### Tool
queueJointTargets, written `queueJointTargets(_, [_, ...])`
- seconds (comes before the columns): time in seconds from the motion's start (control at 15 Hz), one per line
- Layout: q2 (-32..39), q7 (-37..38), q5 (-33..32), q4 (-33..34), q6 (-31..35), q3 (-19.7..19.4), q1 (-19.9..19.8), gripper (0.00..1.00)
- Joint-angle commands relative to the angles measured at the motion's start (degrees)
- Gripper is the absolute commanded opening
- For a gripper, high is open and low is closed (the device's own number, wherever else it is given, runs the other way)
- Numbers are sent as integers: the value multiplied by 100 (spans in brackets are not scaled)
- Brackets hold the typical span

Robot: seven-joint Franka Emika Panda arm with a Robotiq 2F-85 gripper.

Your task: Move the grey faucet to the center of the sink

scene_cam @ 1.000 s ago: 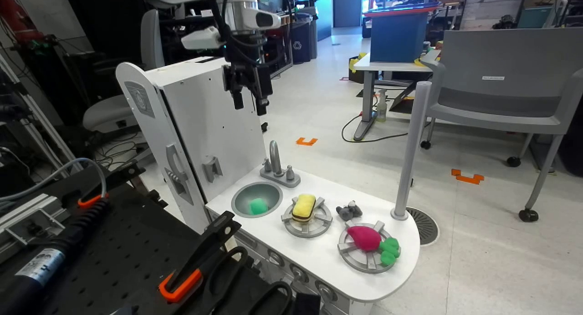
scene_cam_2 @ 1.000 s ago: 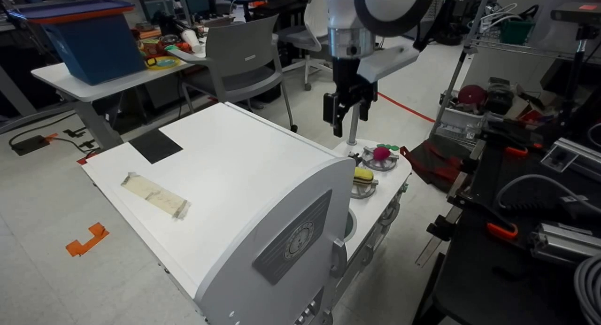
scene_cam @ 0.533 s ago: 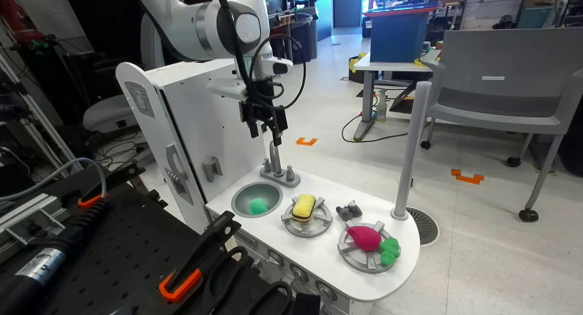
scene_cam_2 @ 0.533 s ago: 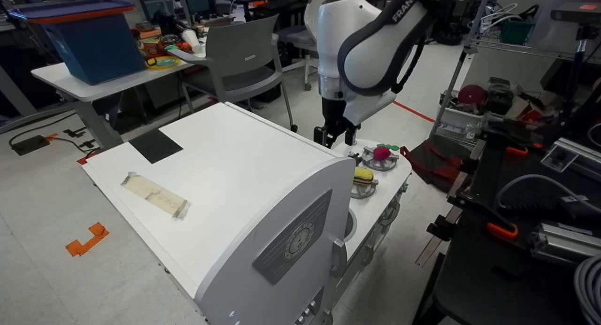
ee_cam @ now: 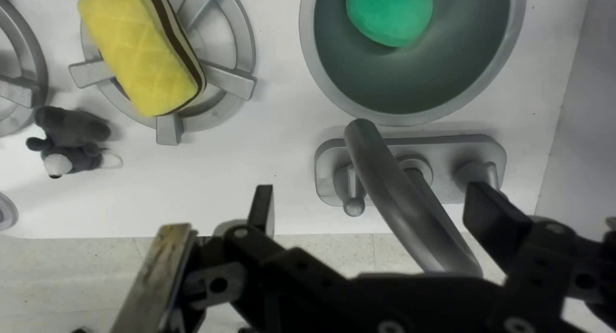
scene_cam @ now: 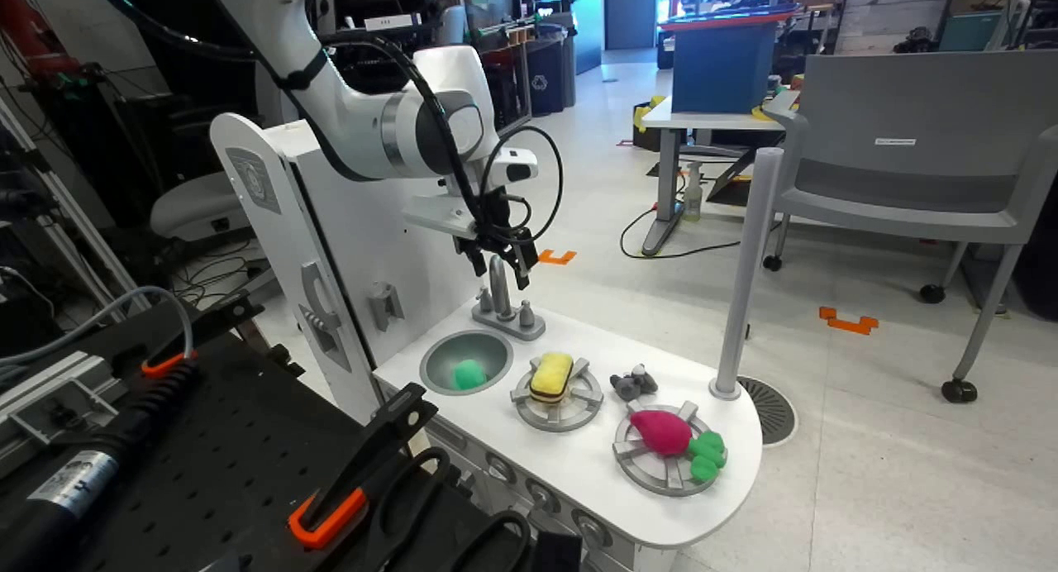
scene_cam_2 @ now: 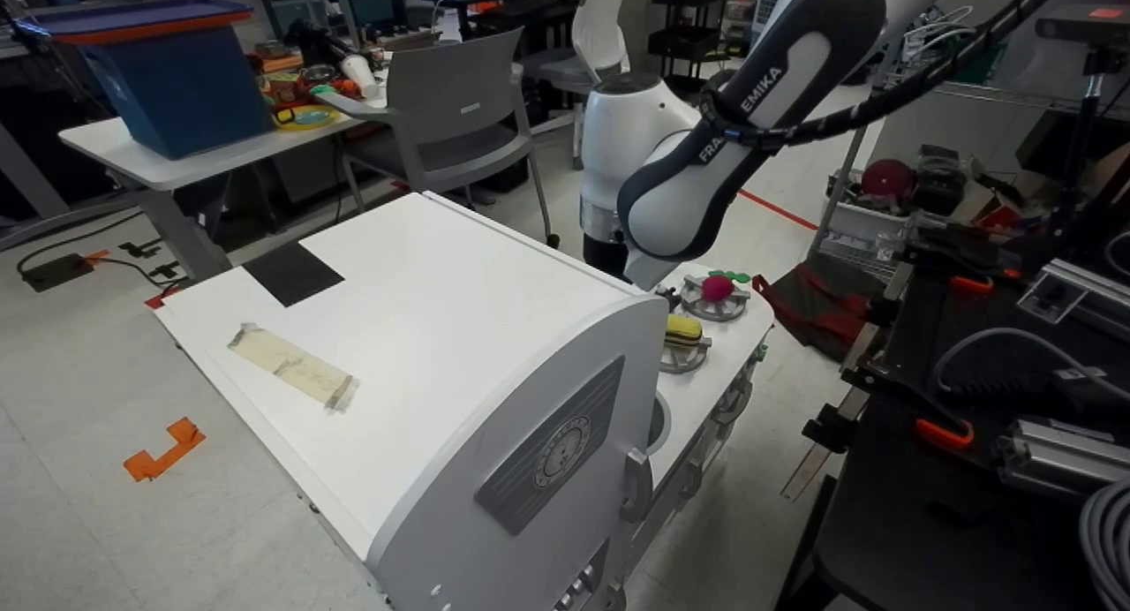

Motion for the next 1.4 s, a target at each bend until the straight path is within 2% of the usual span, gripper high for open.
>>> queueJointTargets(0.0, [535,-267,-24,528,353,-218,269,100])
queueJointTargets(0.2, [837,-412,-59,699,701,-274,435,100])
queueJointTargets(0.27, [890,-414,-44,708,783,-298,499,75])
queueJointTargets(0.33, [907,-461,-26,675,901,-272,521,74])
queueJointTargets(0.4, [860,-501,-22,614,990,-271,540,68])
queueJointTargets(0.6, [728,-741,-4,309,1209,-100,505,42])
queueJointTargets(1.0, [443,-920,64,-384,1183,165,504,0])
queueJointTargets(1.33, [420,-766,145,-549,1430,164,636,0])
